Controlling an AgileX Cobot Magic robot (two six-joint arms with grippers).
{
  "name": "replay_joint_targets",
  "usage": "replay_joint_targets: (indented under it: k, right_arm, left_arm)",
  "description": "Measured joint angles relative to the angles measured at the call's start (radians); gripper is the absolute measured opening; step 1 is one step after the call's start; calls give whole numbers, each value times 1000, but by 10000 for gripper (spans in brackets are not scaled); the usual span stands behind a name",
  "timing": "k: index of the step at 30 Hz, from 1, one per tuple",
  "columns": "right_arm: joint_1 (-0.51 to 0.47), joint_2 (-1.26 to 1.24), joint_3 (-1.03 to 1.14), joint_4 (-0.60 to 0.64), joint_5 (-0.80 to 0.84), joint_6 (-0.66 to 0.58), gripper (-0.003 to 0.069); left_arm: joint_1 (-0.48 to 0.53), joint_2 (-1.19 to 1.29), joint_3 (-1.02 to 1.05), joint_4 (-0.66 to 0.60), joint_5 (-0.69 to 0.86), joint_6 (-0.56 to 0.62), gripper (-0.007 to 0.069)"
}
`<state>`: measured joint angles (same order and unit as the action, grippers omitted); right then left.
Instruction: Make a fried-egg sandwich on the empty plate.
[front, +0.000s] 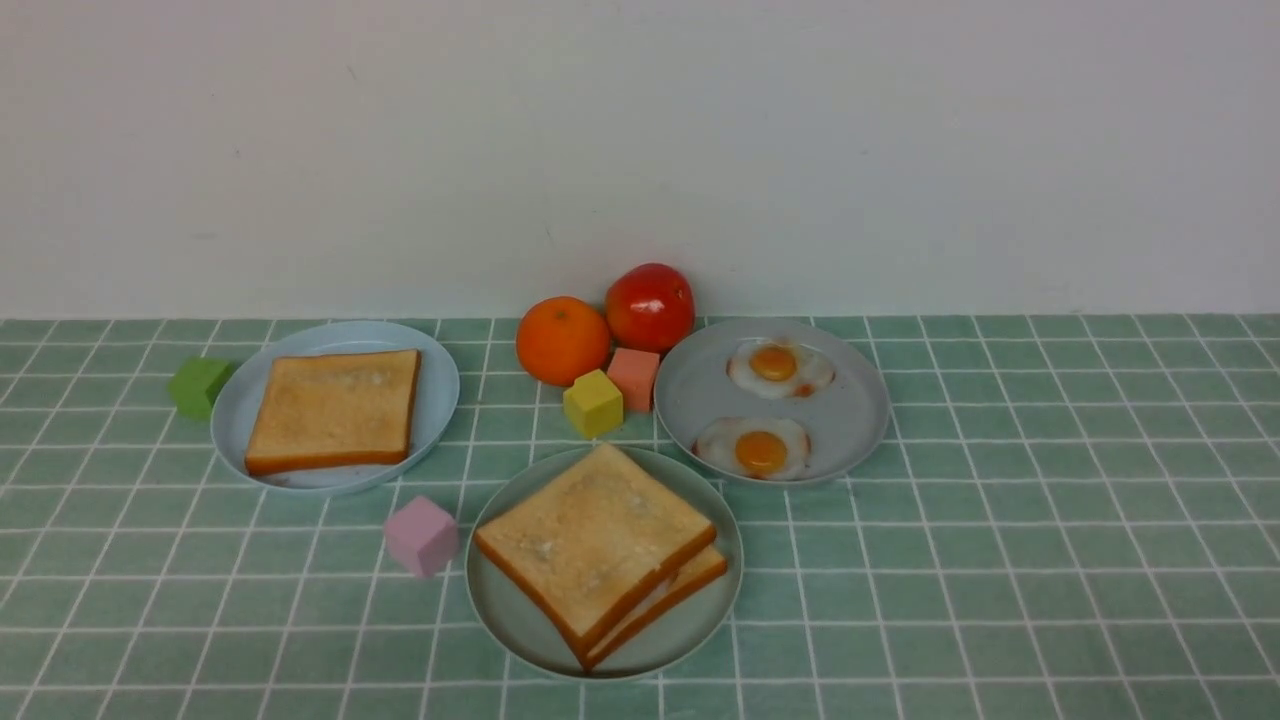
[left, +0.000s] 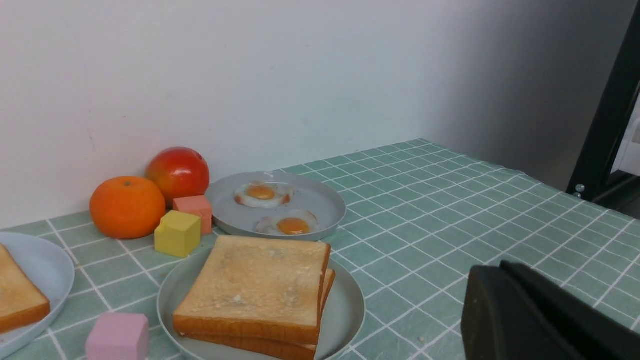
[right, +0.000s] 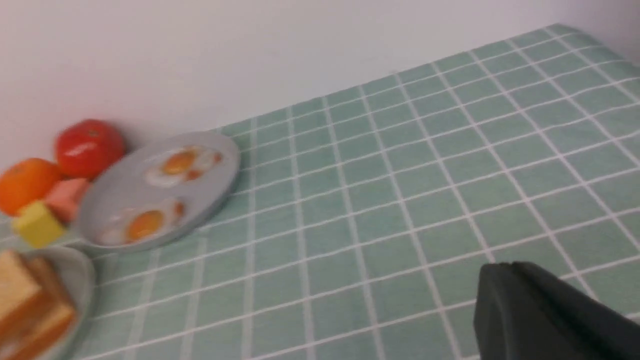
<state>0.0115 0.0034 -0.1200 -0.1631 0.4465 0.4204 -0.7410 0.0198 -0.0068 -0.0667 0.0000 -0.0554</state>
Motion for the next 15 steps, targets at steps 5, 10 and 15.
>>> replay_joint_targets:
  k: [5, 10, 15]
  right_arm:
    - [-40, -10, 47, 68, -86, -127, -14]
    - [-12, -13, 89, 68, -158, -153, -14]
    - [-11, -13, 145, 103, -139, -199, -13]
  left_arm:
    - [0, 0, 0, 0, 0, 0, -13]
    - [0, 0, 0, 0, 0, 0, -13]
    - [0, 0, 0, 0, 0, 0, -13]
